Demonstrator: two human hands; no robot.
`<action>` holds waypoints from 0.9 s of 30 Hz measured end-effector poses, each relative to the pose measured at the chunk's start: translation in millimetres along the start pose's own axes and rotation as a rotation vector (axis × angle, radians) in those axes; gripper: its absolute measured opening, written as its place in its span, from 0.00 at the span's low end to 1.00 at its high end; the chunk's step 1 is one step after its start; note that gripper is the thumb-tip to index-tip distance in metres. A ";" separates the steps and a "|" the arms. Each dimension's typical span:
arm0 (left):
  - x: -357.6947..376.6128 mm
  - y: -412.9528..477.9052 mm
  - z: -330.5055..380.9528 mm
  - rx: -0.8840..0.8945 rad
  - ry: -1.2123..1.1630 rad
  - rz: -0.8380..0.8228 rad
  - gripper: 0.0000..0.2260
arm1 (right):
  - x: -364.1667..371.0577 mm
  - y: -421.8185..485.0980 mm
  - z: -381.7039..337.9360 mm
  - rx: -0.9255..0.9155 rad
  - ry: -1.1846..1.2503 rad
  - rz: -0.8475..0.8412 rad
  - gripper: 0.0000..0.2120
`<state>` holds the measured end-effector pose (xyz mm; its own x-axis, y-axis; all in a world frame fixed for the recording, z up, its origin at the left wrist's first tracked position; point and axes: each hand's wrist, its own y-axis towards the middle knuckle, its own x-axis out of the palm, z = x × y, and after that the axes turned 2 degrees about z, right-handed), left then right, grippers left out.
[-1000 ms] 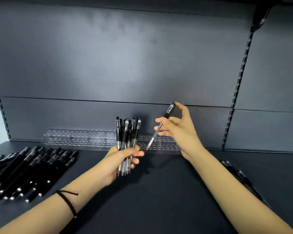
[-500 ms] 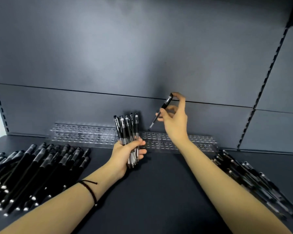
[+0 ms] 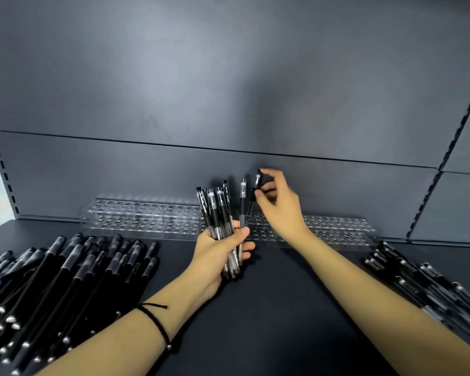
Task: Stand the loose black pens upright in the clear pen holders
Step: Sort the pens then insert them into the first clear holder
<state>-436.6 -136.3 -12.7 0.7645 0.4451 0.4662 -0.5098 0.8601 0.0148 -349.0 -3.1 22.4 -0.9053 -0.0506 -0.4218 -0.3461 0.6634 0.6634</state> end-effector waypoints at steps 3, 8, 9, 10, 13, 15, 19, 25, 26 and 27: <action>-1.6 1.2 0.0 -0.009 -0.046 -0.004 0.07 | -7.1 0.7 -12.5 -0.063 0.048 0.197 0.13; -2.0 1.2 0.5 -0.011 -0.035 -0.031 0.08 | -15.3 -3.5 -35.7 0.054 0.226 -0.142 0.11; -2.1 0.4 0.9 -0.014 -0.022 -0.050 0.08 | -16.2 -3.9 -38.3 0.087 0.256 -0.187 0.12; -2.2 -0.5 1.2 -0.016 -0.008 -0.072 0.08 | -16.8 -4.5 -40.7 0.117 0.300 -0.211 0.12; -2.2 -3.2 2.2 -0.024 0.013 -0.121 0.08 | -19.9 -3.7 -46.0 0.139 0.409 -0.205 0.14; -2.3 -4.0 2.9 -0.037 0.002 -0.109 0.08 | -23.1 2.7 -49.1 0.106 0.415 -0.104 0.16; -3.2 -1.5 5.6 -0.093 -0.079 -0.020 0.08 | -29.4 24.2 -46.5 0.064 0.329 0.187 0.15; -3.2 -0.8 6.8 -0.088 -0.041 -0.014 0.07 | -26.8 30.6 -42.5 -0.006 0.202 0.284 0.12; -2.4 -1.0 6.4 -0.085 -0.024 -0.007 0.09 | -25.3 29.8 -41.9 -0.003 0.203 0.281 0.12; -1.9 -1.1 6.5 -0.087 -0.018 0.002 0.10 | -23.6 28.8 -40.9 0.001 0.196 0.269 0.12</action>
<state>-440.1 -139.7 -7.9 0.7562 0.4430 0.4817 -0.4747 0.8780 -0.0623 -347.7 -13.4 76.7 -0.9944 -0.0159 -0.1047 -0.0881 0.6729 0.7345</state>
